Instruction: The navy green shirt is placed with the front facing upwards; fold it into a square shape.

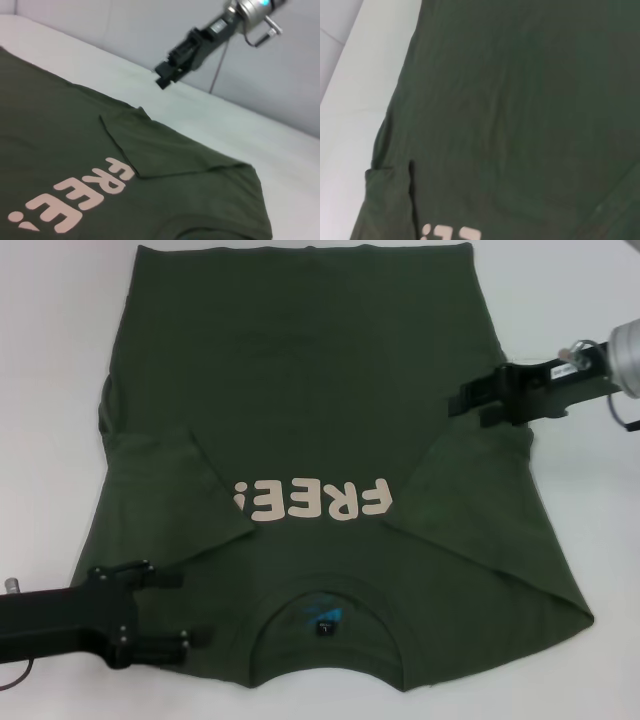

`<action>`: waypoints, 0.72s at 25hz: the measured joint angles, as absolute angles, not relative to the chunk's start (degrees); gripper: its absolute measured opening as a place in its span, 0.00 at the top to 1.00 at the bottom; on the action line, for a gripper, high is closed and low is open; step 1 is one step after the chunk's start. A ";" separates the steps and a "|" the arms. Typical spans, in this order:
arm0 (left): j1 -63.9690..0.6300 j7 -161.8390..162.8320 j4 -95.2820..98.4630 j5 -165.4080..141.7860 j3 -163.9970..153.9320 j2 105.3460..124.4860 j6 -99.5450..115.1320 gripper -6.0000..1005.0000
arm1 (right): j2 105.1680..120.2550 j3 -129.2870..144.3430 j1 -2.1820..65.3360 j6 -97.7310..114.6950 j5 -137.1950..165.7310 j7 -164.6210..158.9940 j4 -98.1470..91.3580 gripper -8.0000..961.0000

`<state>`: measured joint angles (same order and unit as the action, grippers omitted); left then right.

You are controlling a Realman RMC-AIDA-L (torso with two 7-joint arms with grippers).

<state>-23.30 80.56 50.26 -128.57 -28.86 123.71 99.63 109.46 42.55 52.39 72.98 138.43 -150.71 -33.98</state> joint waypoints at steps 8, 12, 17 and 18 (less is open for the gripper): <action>-25.62 99.81 50.28 -126.43 -23.57 120.81 105.63 0.06 | 108.72 35.37 41.12 85.27 123.57 -140.00 -40.34 0.30; -26.60 111.08 50.28 -127.12 -18.82 118.50 108.20 0.05 | 107.39 34.10 34.38 90.95 118.93 -137.04 -40.60 0.11; -27.43 125.61 50.41 -133.96 -15.42 115.67 107.97 0.05 | 106.93 34.43 27.87 94.47 119.06 -131.19 -40.49 0.11; -27.89 128.09 50.46 -136.22 -14.22 115.14 107.94 0.05 | 106.88 34.47 26.78 95.05 119.30 -129.39 -40.39 0.11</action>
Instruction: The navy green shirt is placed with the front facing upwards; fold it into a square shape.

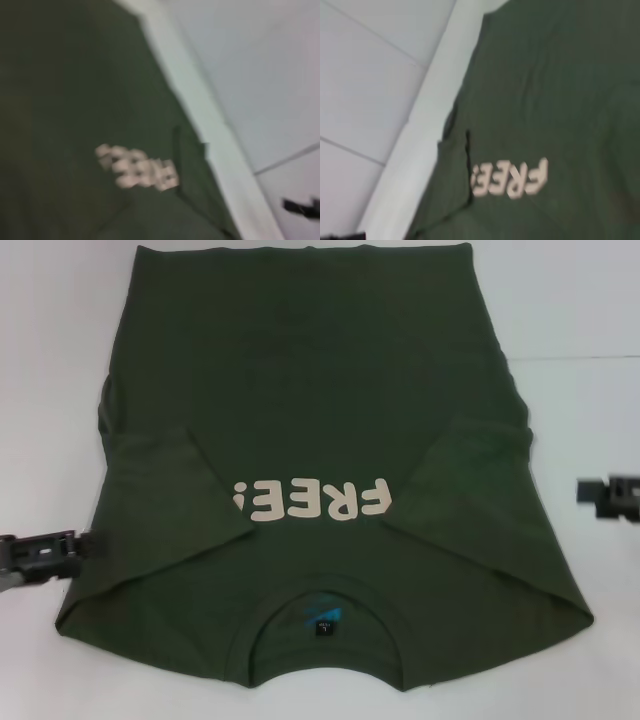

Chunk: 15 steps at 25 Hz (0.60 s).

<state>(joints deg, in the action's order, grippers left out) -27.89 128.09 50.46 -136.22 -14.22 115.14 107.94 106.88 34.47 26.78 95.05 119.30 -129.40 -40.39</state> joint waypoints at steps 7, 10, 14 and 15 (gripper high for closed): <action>-30.28 136.02 50.37 -146.12 -14.29 114.11 103.69 0.06 | 106.99 33.79 24.05 95.39 123.93 -125.03 -40.13 0.11; -31.07 138.10 50.32 -147.73 -16.77 114.27 101.44 0.06 | 107.28 33.74 24.06 95.36 125.45 -124.43 -40.12 0.11; -32.54 140.62 50.59 -151.35 -18.77 113.91 99.11 0.06 | 107.39 33.72 24.49 95.62 127.08 -124.30 -40.25 0.11; -33.08 141.31 50.63 -152.57 -19.38 113.79 98.63 0.05 | 107.39 33.73 24.54 95.65 127.21 -124.30 -40.33 0.11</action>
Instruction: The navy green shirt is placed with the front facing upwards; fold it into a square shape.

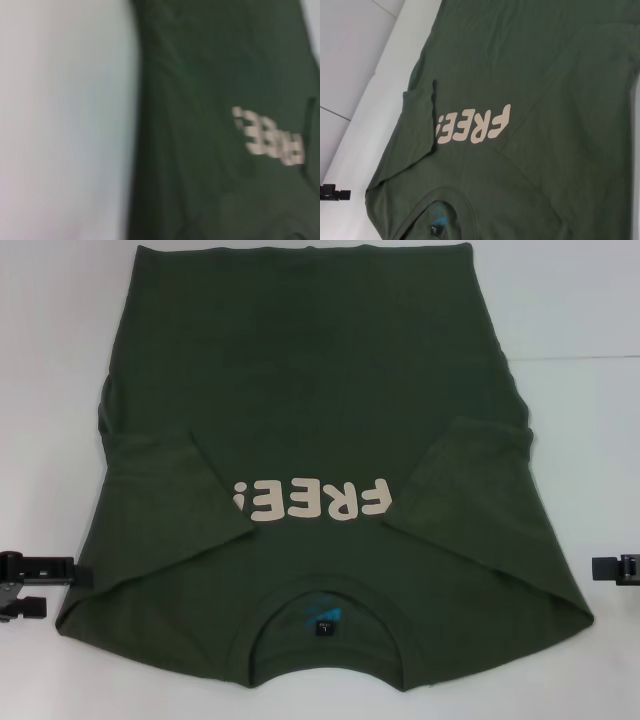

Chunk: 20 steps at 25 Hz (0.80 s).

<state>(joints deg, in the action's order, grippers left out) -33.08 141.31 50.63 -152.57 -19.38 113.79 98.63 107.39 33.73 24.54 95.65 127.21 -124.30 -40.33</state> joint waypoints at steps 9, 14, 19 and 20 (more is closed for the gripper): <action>-34.74 144.27 50.33 -155.85 -23.17 113.71 96.37 0.06 | 107.05 33.99 24.88 95.03 127.29 -124.32 -40.11 0.11; -34.76 145.02 50.19 -155.94 -25.19 114.05 94.75 0.05 | 107.12 34.04 24.97 94.77 127.28 -124.30 -40.08 0.11; -34.79 145.46 49.12 -156.11 -26.64 114.21 92.81 0.05 | 107.29 34.16 25.02 94.36 127.26 -124.24 -40.07 0.11; -34.79 145.46 48.95 -156.11 -26.91 114.25 92.33 0.06 | 107.32 34.18 25.02 94.33 127.27 -124.23 -40.08 0.11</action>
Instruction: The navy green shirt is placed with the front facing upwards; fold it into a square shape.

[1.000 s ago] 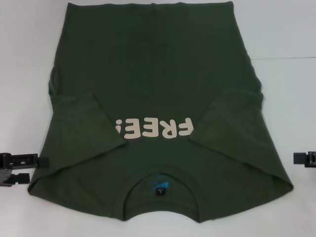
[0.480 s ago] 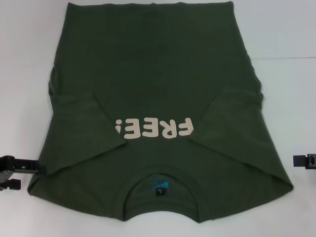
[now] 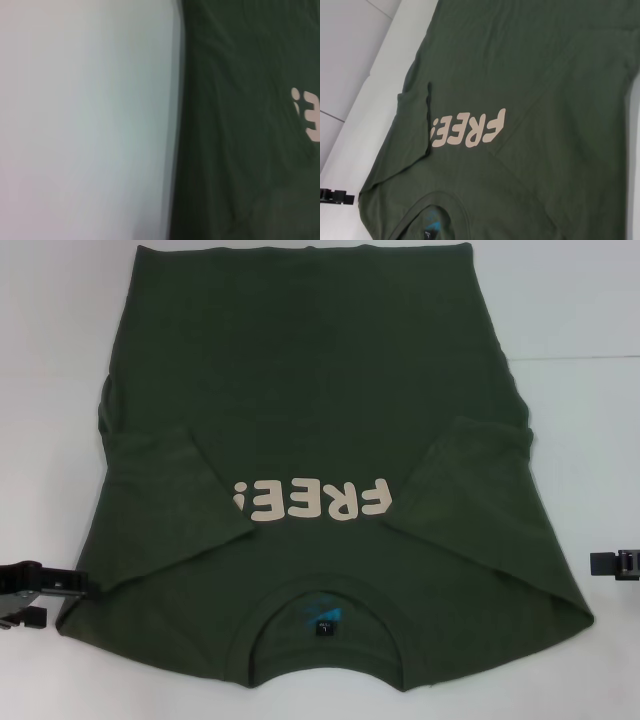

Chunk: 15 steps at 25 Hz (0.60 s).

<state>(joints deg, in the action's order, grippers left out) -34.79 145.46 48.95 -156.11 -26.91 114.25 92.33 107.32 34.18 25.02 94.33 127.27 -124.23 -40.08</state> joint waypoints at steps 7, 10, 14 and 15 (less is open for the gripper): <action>-34.76 144.70 48.63 -155.66 -27.85 114.69 91.39 0.05 | 107.39 34.21 24.99 94.25 127.26 -124.20 -40.07 0.11; -34.65 144.64 48.59 -155.59 -27.86 114.74 91.38 0.05 | 107.40 34.20 24.97 94.20 127.26 -124.19 -40.07 0.11; -34.56 144.22 48.27 -155.76 -27.87 114.80 91.06 0.06 | 107.41 34.19 24.96 94.20 127.26 -124.19 -40.08 0.11; -34.55 144.08 48.19 -155.82 -27.87 114.83 90.84 0.06 | 107.44 34.19 24.96 94.20 127.26 -124.19 -40.08 0.11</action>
<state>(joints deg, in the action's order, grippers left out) -34.55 144.08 48.19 -155.82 -27.87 114.83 90.84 107.44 34.19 24.96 94.20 127.26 -124.19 -40.08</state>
